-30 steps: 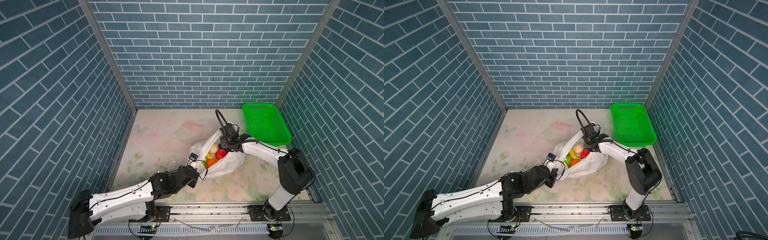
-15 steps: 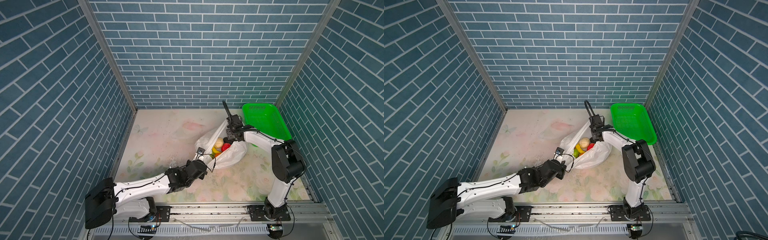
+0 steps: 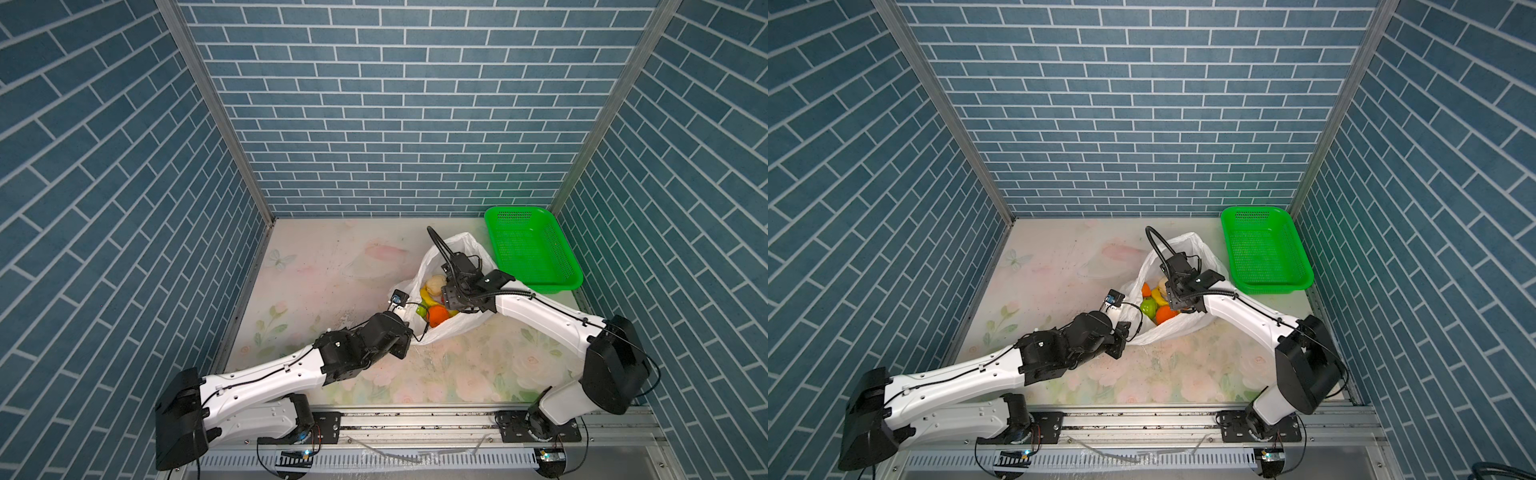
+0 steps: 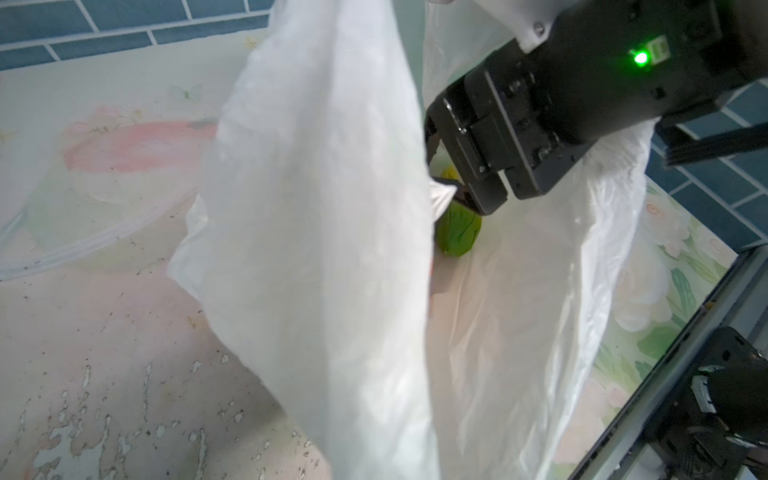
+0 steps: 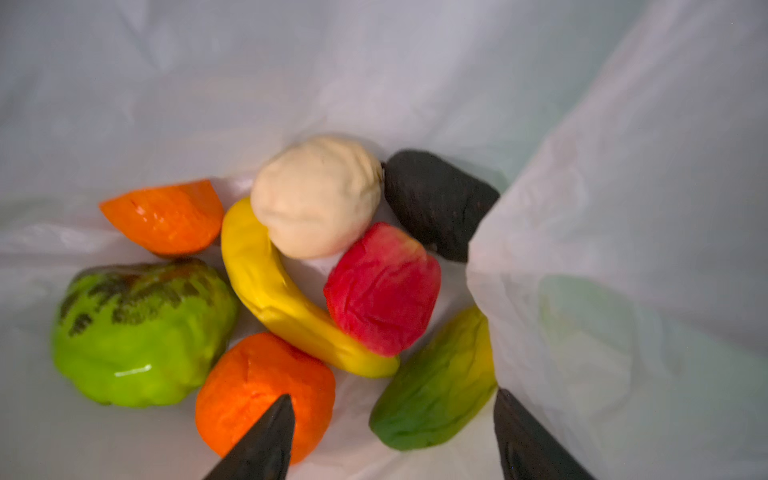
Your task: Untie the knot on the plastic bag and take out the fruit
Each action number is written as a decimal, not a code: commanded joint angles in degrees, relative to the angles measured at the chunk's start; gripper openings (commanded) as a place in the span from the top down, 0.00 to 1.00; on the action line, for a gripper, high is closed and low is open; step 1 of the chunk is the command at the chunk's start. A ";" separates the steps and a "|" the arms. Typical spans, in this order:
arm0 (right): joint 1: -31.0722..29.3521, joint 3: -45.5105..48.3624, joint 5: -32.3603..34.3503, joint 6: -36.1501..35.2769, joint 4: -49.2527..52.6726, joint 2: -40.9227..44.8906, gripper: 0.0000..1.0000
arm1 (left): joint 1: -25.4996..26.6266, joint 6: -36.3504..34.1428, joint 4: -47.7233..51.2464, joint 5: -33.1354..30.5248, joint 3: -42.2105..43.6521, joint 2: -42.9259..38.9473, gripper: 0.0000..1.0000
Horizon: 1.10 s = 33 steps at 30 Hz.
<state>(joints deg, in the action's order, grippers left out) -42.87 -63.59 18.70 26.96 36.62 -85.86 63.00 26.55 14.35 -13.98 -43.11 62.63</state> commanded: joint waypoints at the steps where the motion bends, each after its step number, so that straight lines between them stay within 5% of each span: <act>1: -1.54 5.65 2.22 8.18 3.57 4.09 0.25 | -0.25 0.04 2.70 2.54 -0.45 -0.11 1.00; 12: -8.11 19.38 4.76 17.96 1.44 6.58 0.24 | -0.18 1.75 3.96 2.38 1.70 -3.21 1.00; 21: -12.92 15.93 -0.85 10.33 -5.75 7.87 0.21 | -0.17 -1.38 4.71 2.26 4.98 -6.61 1.00; 33: -13.38 11.60 -1.95 19.66 -16.32 2.26 0.15 | 0.32 -3.43 2.25 3.54 8.79 -8.22 1.00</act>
<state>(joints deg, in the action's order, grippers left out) -56.21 -49.87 15.57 41.06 23.75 -81.36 63.02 24.99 17.72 -10.00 -34.70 54.37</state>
